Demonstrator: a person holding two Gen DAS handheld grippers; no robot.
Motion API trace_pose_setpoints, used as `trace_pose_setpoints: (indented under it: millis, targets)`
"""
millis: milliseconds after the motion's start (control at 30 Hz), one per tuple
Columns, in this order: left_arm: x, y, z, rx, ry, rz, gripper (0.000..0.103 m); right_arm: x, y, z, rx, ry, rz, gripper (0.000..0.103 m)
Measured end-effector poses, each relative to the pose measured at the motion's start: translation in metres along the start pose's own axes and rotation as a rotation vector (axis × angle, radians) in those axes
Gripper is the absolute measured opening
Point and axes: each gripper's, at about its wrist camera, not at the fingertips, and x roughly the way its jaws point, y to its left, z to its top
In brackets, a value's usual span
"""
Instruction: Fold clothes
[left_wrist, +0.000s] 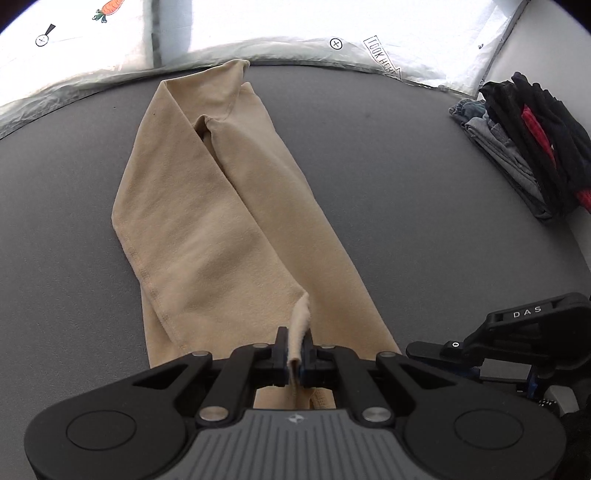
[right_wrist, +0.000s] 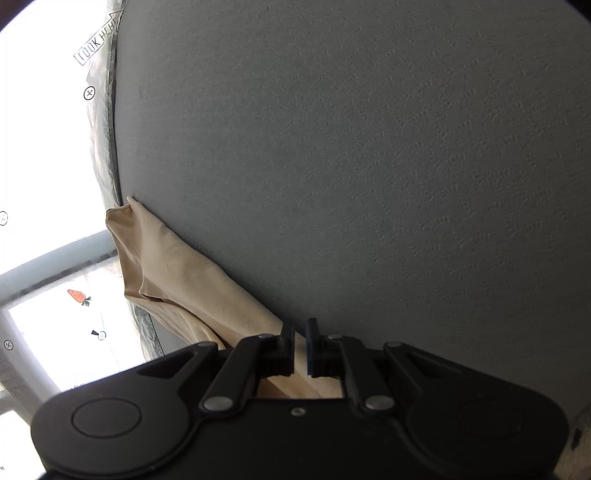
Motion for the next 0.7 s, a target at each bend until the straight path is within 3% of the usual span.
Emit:
trace_pose_setpoints:
  millis: [500,700]
  targets:
    - [0.016,-0.002,-0.028,-0.091,0.069,0.003,0.005,-0.007,-0.011,0.004,-0.021,0.046,-0.033,0.008]
    - [0.019,-0.005,-0.034,-0.066,0.066,0.017,0.010,-0.010,-0.010,0.001,-0.038,0.057,-0.026,0.008]
